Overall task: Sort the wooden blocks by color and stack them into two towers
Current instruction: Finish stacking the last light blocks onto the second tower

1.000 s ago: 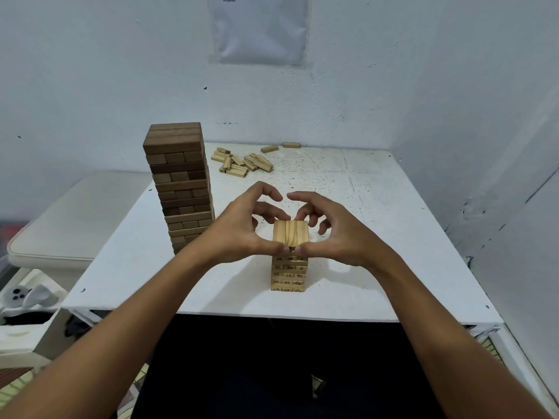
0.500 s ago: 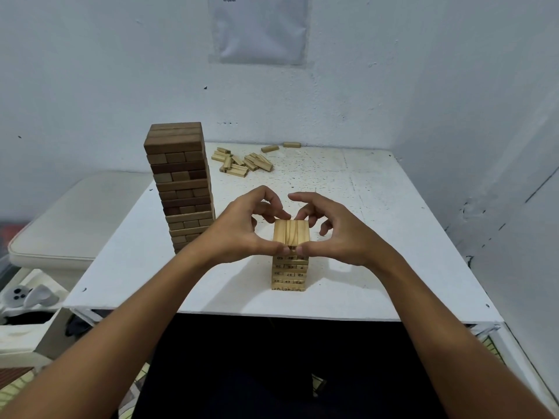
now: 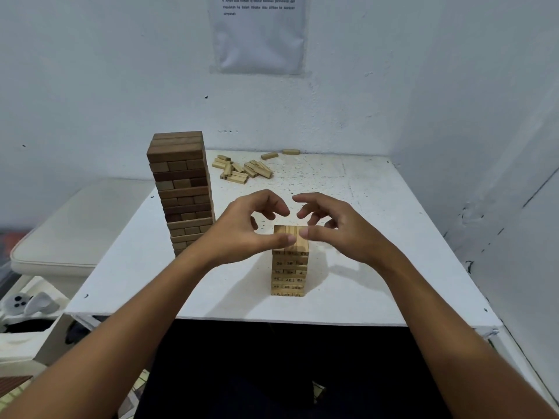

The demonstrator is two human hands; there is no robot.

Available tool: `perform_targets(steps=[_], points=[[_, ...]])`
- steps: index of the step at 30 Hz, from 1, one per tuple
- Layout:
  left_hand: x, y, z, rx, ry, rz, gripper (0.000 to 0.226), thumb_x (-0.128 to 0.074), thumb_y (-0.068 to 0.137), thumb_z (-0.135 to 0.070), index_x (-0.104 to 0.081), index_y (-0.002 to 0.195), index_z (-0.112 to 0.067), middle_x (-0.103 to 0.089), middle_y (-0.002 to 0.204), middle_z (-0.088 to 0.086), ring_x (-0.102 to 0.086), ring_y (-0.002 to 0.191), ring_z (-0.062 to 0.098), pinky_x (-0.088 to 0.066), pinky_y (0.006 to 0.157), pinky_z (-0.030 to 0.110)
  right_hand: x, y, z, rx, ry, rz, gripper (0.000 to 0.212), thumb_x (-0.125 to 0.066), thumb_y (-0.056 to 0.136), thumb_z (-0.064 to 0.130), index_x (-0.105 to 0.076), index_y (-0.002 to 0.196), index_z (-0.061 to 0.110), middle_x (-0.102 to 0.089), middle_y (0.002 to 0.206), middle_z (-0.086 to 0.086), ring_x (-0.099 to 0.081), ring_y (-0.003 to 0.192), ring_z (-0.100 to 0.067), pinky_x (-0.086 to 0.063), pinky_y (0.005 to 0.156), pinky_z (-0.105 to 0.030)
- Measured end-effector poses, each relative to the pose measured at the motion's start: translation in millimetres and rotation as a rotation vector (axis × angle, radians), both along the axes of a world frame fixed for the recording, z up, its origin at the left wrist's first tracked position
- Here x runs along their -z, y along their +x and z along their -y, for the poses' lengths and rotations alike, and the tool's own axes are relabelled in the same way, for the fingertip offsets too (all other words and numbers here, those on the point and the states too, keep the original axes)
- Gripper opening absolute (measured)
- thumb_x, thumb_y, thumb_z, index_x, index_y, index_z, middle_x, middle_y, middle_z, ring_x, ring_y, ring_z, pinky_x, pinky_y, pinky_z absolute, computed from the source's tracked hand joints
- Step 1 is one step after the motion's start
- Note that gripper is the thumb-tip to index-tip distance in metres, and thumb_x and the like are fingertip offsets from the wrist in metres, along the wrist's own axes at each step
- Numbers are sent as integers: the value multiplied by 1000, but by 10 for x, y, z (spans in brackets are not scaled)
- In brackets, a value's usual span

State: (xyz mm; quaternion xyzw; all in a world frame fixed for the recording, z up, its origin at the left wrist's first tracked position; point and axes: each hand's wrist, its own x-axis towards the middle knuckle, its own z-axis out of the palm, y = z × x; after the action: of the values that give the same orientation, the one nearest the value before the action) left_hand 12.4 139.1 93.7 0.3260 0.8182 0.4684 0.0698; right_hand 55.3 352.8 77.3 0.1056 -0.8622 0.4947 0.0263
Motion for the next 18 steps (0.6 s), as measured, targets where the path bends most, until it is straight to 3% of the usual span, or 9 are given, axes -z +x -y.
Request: perform_targets(steps=[3,5,8,12,18], points=[[-189,11,-88,2,6,-19,40,-76,68,-47,-62,102,-30,-65,105,-18,-59,103,3,-49,82,27,-156,-65,-72,40,-5,-15,53,-61,74,57,-59,123,39,-63,110,11,-59,97,-5,-47,88,-30],[-386,-61,-225,-21,25,-54,35,-80,73,-37,-63,102,-25,-67,102,-15,-60,99,4,-48,76,22,-315,-166,-144,74,-12,-39,55,-58,71,61,-61,120,38,-65,107,11,-61,97,-6,-47,82,-27],[-674,-344,-505,-104,52,-97,29,-80,77,-24,-64,100,-16,-69,99,-3,-64,91,11,-52,71,22,-542,-406,-301,125,-17,-65,42,-61,79,50,-64,116,31,-67,102,8,-62,89,-6,-43,74,-21],[-807,-956,-830,-246,8,-52,24,-78,76,-13,-64,96,-12,-70,94,6,-66,83,18,-52,65,26,-690,-831,-572,186,26,-89,24,-64,91,34,-66,112,24,-66,100,3,-61,86,-11,-42,72,-24],[-477,-1924,-1044,-296,-301,-19,27,-77,74,-3,-68,97,-11,-66,111,13,-66,92,23,-50,63,21,-545,-1508,-884,268,54,-83,26,-70,87,28,-68,110,16,-69,97,-5,-63,88,-17,-46,72,-24]])
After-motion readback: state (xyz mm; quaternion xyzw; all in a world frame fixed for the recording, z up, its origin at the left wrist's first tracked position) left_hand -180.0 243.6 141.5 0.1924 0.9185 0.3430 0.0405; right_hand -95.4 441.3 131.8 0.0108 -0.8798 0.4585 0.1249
